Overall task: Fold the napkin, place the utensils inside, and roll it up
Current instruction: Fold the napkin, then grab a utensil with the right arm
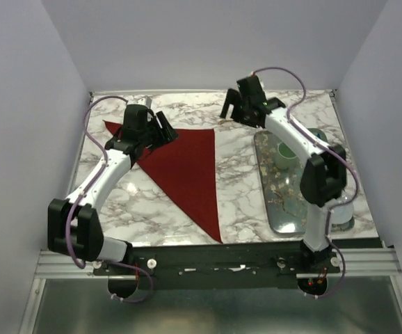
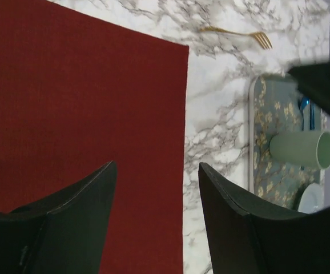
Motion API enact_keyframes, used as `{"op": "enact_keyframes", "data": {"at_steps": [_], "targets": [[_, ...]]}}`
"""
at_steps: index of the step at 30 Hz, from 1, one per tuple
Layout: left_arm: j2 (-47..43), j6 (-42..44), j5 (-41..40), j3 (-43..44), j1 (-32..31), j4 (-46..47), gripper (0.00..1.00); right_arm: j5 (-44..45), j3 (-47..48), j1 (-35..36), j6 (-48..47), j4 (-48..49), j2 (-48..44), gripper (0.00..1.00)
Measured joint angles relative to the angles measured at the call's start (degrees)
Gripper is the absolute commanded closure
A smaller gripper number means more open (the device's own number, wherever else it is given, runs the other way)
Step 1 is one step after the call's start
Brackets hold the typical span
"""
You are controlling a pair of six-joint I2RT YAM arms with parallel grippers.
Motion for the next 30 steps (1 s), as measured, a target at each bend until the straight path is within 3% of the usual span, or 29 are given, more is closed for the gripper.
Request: {"op": "enact_keyframes", "data": {"at_steps": [5, 8, 13, 26, 30], "targets": [[-11.76, 2.86, -3.17, -8.72, -6.80, -0.79, 0.31, 8.13, 25.83, -1.46, 8.39, -10.08, 17.86, 0.05], [-19.52, 3.82, -4.96, -13.20, -10.14, -2.03, 0.31, 10.03, 35.01, -2.32, 14.73, -13.94, 25.55, 0.08], [-26.71, 4.68, -6.19, -15.54, -13.29, -3.89, 0.31, 10.10, 34.62, -3.17, 21.92, -15.28, 29.44, 0.18], [-32.89, 4.70, -7.19, -16.35, -13.94, -7.04, 0.32, 5.40, 37.22, -5.03, 29.53, -12.85, 37.97, 0.26], [-34.60, 4.72, -8.22, -16.24, -13.94, -8.37, 0.32, 3.34, 38.60, -5.70, 32.28, -10.69, 38.58, 0.37]]}}
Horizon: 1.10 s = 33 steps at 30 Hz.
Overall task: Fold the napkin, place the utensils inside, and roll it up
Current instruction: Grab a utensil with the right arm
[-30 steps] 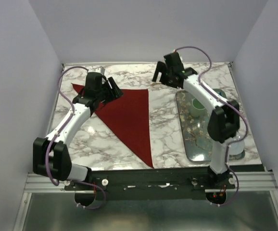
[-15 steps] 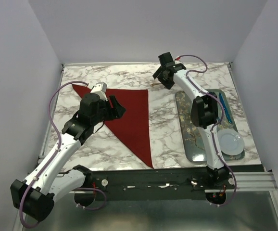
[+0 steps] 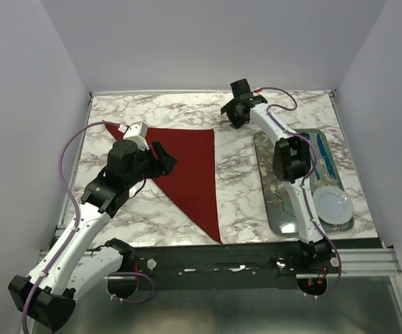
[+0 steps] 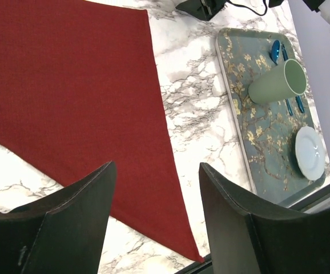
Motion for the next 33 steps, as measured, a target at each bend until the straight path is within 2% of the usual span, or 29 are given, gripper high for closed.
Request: {"op": "enact_keyframes", "data": {"at_steps": [7, 15, 17, 21, 24, 26, 29, 33], "targets": [[-2.89, -0.04, -1.22, 1.42, -0.02, -3.04, 0.32, -2.97, 0.98, -0.35, 6.84, 1.03, 2.38, 0.53], [-5.01, -0.02, -1.88, 5.33, -0.02, -5.25, 0.32, -3.06, 1.64, -0.44, 13.53, -2.12, 3.06, 0.93], [-5.62, 0.00, -1.88, 5.95, -0.02, -5.57, 0.32, -3.04, 1.86, -0.46, 14.56, -2.38, 3.23, 0.99], [-6.27, 0.04, -1.90, 6.36, -0.02, -6.23, 0.29, -3.56, 1.90, -0.98, 14.71, -2.03, 3.26, 0.99], [-6.29, -0.02, -1.92, 6.38, -0.02, -6.99, 0.20, -4.74, 2.16, -1.66, 11.34, -0.37, 3.23, 0.99], [-6.01, -0.68, -1.92, 6.36, -0.02, -7.17, 0.16, -5.22, 2.38, -2.25, 6.93, 1.25, 3.19, 0.99], [-4.20, -1.73, -1.92, 6.34, 0.04, -6.99, 0.15, -6.78, 0.13, -2.93, -1.18, 4.04, 0.26, 0.99], [1.75, -4.20, 1.81, 6.36, 2.58, -4.76, 0.15, -12.61, -12.85, -3.58, -16.35, 7.80, -13.27, 0.99]]}}
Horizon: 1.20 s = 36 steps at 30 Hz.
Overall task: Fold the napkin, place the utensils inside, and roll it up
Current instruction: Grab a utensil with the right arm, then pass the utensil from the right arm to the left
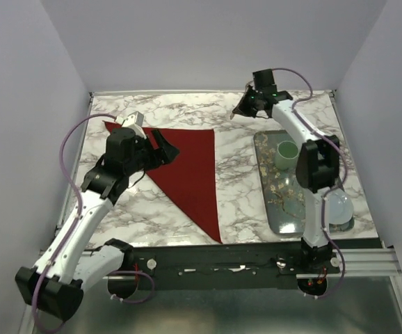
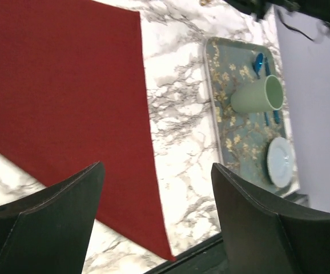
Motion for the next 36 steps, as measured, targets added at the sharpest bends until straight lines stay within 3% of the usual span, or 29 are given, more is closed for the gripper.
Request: {"op": "enact_keyframes", "data": {"at_steps": [5, 9, 14, 20, 23, 30, 36], "targets": [[9.92, -7.74, 13.22, -0.59, 8.90, 10.47, 0.18, -12.96, -25.07, 0.61, -19.45, 8.39, -24.79, 0.99], [18.05, -13.66, 22.80, -0.22, 10.56, 23.39, 0.15, -23.04, -43.82, 2.58, -28.65, 14.67, -38.84, 0.99], [30.45, -18.16, 30.67, 2.71, 7.98, 34.34, 0.10, -29.59, -57.40, 8.90, -33.59, 18.12, -42.40, 0.99], [32.17, -18.99, 32.00, 3.02, 7.04, 36.15, 0.20, -32.63, -65.31, 15.15, -34.84, 20.28, -47.23, 0.99], [31.34, -16.15, 26.75, 4.20, 5.90, 29.92, 0.30, -30.82, -65.44, 16.85, -34.82, 20.90, -49.90, 0.99], [29.49, -9.86, 6.97, 11.08, -2.58, 13.77, 0.26, -12.63, -62.07, 24.13, -34.82, 16.68, -49.22, 0.99], [24.94, -8.61, -5.16, 11.15, -8.41, 8.57, 0.25, 0.13, -61.13, 27.87, -34.58, 13.16, -47.30, 0.99]]}}
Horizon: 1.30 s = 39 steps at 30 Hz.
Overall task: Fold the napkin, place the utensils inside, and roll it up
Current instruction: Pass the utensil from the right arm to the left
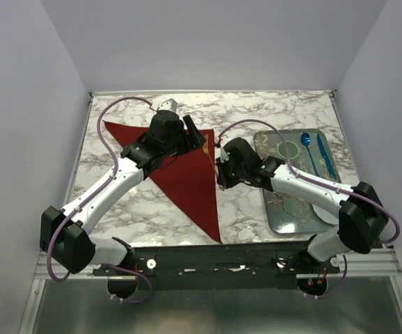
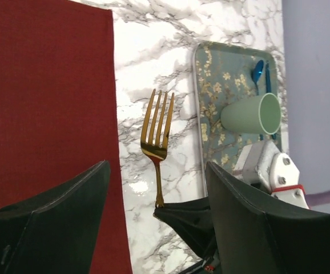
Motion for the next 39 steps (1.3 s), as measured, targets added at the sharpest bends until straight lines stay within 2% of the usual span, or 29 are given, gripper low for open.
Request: {"op": "enact_keyframes", "data": {"at_steps": [3, 9, 11, 12, 14, 15, 17, 18, 19, 21, 22, 25, 29, 32, 35, 39], "targets": [[0.31, -0.48, -3.93, 0.02, -2.54, -1.64, 0.28, 4.46, 0.20, 1.84, -0.04, -1.03, 0.00, 0.99], [6.78, -0.44, -7.41, 2.47, -5.81, -4.28, 0.37, 8.50, 1.31, 4.48, -0.09, -1.64, 0.00, 0.99], [8.70, 0.02, -8.61, 3.69, -6.60, -5.31, 0.46, 9.51, 1.70, 4.87, -0.11, -2.27, 0.00, 0.99], [9.40, 0.24, -9.31, 4.26, -7.06, -5.70, 0.55, 10.47, 1.90, 5.05, -0.07, -2.60, 0.00, 0.99], [10.25, 0.87, -10.60, 5.07, -7.91, -6.08, 0.63, 12.17, 2.36, 5.46, -0.04, -3.39, 0.00, 0.99], [10.45, 1.14, -11.21, 5.25, -8.20, -6.14, 0.72, 12.83, 2.58, 5.70, -0.04, -3.61, 0.00, 0.99], [10.45, 1.44, -11.69, 5.25, -8.48, -6.14, 0.82, 13.84, 3.02, 6.32, -0.09, -4.07, 0.00, 0.99], [10.45, 1.79, -11.80, 5.25, -8.61, -6.12, 0.95, 14.78, 3.74, 7.08, -0.13, -4.81, 0.17, 0.99], [10.47, 1.86, -12.00, 5.25, -8.66, -6.10, 1.00, 15.47, 4.33, 7.56, -0.11, -5.40, 0.35, 0.93], [10.47, 1.86, -12.02, 5.25, -8.66, -5.73, 1.00, 16.17, 5.22, 8.28, 0.35, -5.90, 0.76, 0.76], [10.47, 1.99, -12.02, 5.27, -8.66, -5.20, 1.00, 16.22, 5.51, 8.44, 0.48, -5.90, 0.96, 0.59], [10.27, 3.61, -11.72, 5.11, -8.70, -4.00, 1.00, 14.80, 5.79, 8.52, 1.53, -5.90, 0.94, 0.36], [7.65, 8.79, -10.56, 2.43, -7.17, -1.90, 1.00, 9.40, 5.81, 7.48, 1.57, -6.75, -0.55, 0.30], [2.78, 11.47, -7.08, -2.14, -4.17, 0.24, 1.00, -0.17, 3.91, 3.41, 2.38, -4.83, -4.92, 0.29], [-3.69, 11.72, -1.88, -8.52, 0.00, 3.43, 1.00, -6.12, 2.49, -1.16, 2.99, -2.32, -8.61, 0.32], [-11.30, 7.54, 3.19, -15.67, 3.61, 7.80, 1.00, -13.55, 2.78, -1.92, 3.98, 3.48, -7.08, 0.39]]}}
